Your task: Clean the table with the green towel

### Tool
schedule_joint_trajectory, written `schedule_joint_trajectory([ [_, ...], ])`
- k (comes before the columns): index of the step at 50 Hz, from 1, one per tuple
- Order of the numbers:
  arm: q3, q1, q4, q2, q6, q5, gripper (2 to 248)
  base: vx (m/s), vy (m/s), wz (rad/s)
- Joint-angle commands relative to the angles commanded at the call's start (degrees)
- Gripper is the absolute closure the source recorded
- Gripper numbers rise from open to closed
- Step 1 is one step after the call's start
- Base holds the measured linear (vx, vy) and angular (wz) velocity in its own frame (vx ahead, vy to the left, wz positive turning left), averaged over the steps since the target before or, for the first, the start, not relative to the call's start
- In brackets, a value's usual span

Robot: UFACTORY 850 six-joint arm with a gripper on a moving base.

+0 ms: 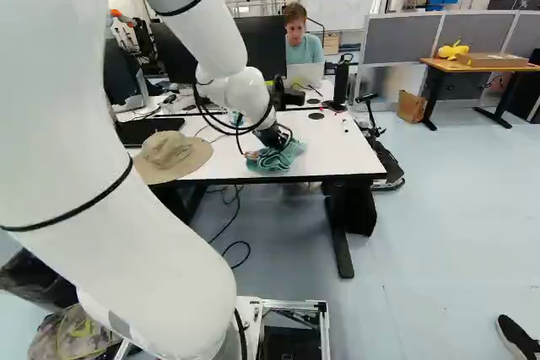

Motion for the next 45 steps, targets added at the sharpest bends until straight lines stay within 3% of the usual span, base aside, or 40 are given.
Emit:
schedule_joint_trajectory([
  [21, 2.58, -4.61, 0.0, 2.6, 0.0, 0.0, 223, 0.0, 0.0, 0.0],
  [37, 0.74, -8.08, 0.0, 0.73, 0.0, 0.0, 223, 0.0, 0.0, 0.0],
  [45, -1.18, -8.32, 0.0, -1.18, 0.0, 0.0, 223, 0.0, 0.0, 0.0],
])
